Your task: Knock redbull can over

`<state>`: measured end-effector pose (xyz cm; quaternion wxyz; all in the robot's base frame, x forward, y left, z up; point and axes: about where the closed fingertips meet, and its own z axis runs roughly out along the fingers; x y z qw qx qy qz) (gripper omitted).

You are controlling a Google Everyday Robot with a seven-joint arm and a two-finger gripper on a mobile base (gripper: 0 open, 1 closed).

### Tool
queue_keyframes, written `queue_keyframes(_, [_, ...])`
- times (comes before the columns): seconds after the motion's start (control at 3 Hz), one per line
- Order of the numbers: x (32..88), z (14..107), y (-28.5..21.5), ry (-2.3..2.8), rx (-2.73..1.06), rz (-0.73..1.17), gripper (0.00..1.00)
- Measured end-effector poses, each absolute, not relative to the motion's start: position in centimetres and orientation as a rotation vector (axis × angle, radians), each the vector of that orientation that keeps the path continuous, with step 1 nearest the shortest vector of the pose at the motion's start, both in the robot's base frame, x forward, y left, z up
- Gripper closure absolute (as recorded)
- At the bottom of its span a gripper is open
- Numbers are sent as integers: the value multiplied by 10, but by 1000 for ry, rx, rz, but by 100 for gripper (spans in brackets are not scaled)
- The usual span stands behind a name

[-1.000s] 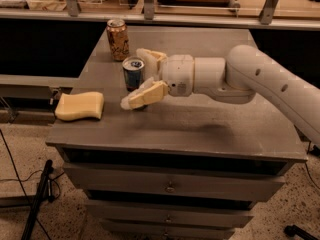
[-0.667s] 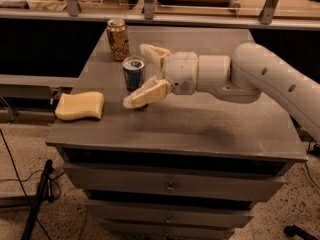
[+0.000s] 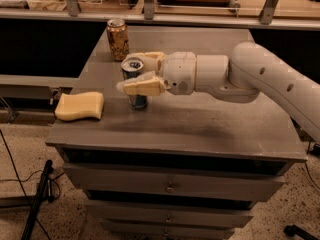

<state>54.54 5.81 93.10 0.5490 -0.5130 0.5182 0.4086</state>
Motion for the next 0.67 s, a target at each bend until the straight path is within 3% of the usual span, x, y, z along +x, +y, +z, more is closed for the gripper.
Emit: queue_keyframes(0.67, [542,943,63,1210,-1257,938,85])
